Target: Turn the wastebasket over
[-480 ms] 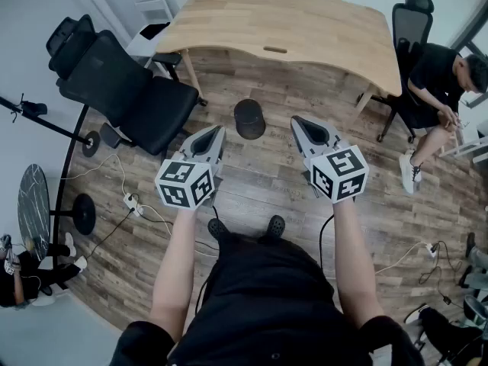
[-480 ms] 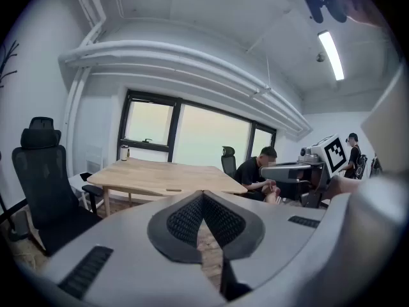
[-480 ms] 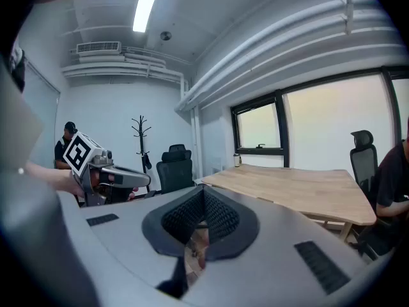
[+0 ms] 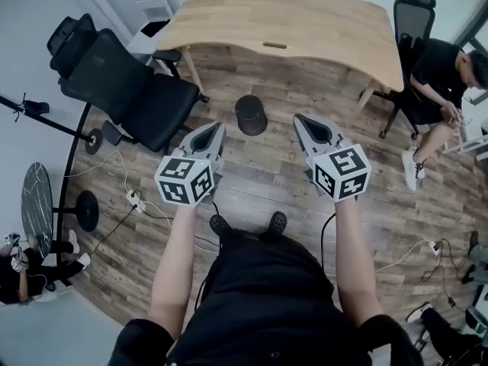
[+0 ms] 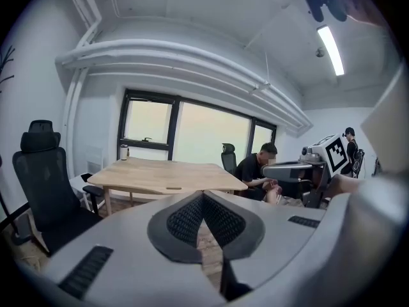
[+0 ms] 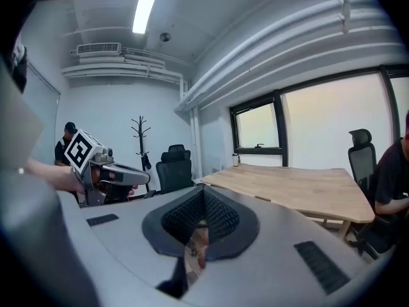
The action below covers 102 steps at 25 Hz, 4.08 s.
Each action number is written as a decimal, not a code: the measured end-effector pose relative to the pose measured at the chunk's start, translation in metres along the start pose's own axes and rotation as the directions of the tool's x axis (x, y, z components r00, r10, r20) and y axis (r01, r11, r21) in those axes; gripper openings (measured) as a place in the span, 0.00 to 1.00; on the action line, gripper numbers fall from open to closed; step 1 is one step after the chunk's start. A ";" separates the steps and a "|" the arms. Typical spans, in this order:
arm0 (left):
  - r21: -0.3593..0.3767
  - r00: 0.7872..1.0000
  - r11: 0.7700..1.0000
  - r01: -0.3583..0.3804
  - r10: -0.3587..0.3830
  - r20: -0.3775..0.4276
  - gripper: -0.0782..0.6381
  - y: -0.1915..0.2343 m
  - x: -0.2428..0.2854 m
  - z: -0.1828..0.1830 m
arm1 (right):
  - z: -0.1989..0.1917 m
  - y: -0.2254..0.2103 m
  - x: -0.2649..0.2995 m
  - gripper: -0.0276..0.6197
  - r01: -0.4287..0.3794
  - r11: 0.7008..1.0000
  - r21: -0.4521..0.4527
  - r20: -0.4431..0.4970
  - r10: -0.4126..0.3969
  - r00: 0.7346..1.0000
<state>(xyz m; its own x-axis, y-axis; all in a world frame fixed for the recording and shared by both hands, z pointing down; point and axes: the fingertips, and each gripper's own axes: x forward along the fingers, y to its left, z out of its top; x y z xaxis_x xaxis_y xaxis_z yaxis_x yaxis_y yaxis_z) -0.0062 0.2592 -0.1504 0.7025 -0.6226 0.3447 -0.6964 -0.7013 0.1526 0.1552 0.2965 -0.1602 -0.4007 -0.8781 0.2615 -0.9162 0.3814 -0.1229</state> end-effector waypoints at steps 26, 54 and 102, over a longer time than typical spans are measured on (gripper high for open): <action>0.026 0.996 0.999 -0.033 0.035 -0.077 0.13 0.058 0.023 -0.025 | -0.027 0.008 0.059 0.09 0.007 1.000 0.025 -0.069 -0.005 0.998; 0.032 0.963 0.984 0.174 -0.164 -0.214 0.13 0.243 0.138 -0.046 | -0.045 0.020 0.263 0.09 0.144 0.988 0.050 -0.309 -0.122 0.943; -0.333 0.939 0.938 -0.098 -0.024 -0.342 0.13 0.266 0.289 -0.395 | -0.459 -0.071 0.445 0.10 -0.053 0.993 0.108 -0.622 0.109 0.775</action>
<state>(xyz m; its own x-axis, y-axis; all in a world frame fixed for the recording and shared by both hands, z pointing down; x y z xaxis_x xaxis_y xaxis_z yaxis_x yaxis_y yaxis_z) -0.0467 0.0297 0.3556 0.6260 -0.4493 0.6373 -0.7706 -0.4815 0.4175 0.0385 0.0113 0.4042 -0.4158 -0.4592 0.7850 -0.8874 0.3938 -0.2397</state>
